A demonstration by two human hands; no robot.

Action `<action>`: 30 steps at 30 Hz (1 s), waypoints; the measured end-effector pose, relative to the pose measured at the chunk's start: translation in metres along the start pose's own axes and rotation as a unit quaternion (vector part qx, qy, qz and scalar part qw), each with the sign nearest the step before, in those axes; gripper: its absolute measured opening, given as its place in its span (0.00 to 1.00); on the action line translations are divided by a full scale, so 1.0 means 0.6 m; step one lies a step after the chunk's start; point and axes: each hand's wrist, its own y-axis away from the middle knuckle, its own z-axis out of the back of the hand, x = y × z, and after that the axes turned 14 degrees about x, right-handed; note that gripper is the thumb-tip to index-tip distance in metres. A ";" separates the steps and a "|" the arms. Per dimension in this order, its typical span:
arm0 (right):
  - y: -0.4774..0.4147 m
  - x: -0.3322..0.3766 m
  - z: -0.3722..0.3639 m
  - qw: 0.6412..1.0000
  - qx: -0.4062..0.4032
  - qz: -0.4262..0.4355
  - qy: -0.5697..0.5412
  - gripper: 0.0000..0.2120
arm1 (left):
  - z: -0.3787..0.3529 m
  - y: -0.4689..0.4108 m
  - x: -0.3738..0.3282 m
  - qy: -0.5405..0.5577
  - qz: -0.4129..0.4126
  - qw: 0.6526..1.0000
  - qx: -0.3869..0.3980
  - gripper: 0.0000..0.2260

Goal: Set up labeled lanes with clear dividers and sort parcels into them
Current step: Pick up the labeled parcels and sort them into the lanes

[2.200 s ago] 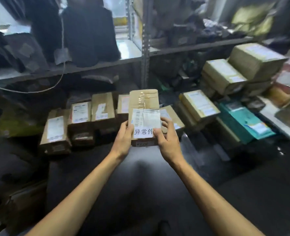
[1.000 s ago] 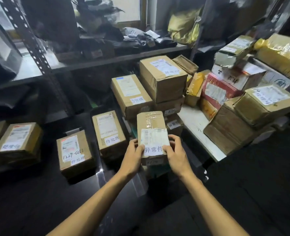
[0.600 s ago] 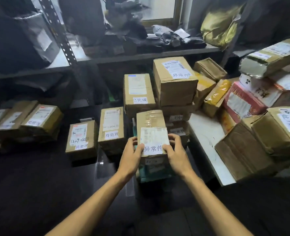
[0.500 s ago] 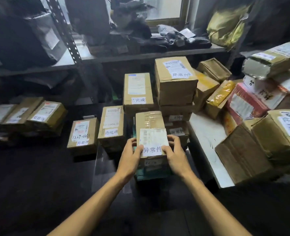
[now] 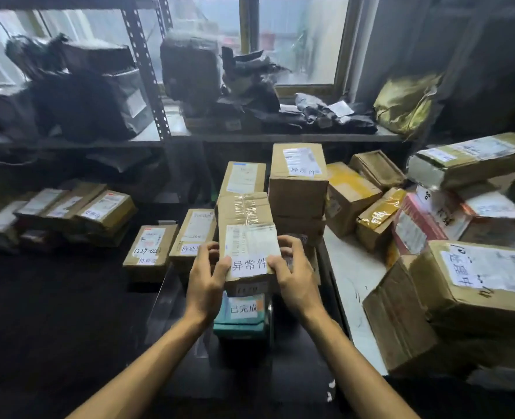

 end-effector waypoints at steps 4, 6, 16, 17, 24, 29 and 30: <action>-0.027 0.047 0.008 0.999 0.007 0.042 0.028 0.20 | 0.011 -0.021 -0.030 0.039 -0.032 0.998 -0.031 0.17; -0.041 0.066 0.015 0.998 0.004 0.050 0.027 0.21 | 0.016 -0.040 -0.045 0.034 -0.042 0.998 -0.042 0.15; -0.172 0.120 0.103 0.991 -0.097 0.071 0.052 0.25 | -0.025 -0.239 -0.114 0.101 -0.045 0.994 0.027 0.17; -0.184 0.122 0.113 0.989 -0.112 0.073 0.059 0.26 | -0.035 -0.262 -0.122 0.108 -0.043 0.992 0.038 0.16; -0.277 0.112 0.177 0.969 -0.210 0.068 0.112 0.27 | -0.103 -0.404 -0.153 0.092 -0.036 0.992 0.075 0.18; -0.318 0.102 0.204 0.960 -0.240 0.054 0.133 0.30 | -0.128 -0.446 -0.139 0.046 -0.022 0.995 0.091 0.22; -0.321 0.097 0.205 0.961 -0.238 0.046 0.129 0.31 | -0.131 -0.448 -0.136 0.038 -0.019 0.995 0.091 0.21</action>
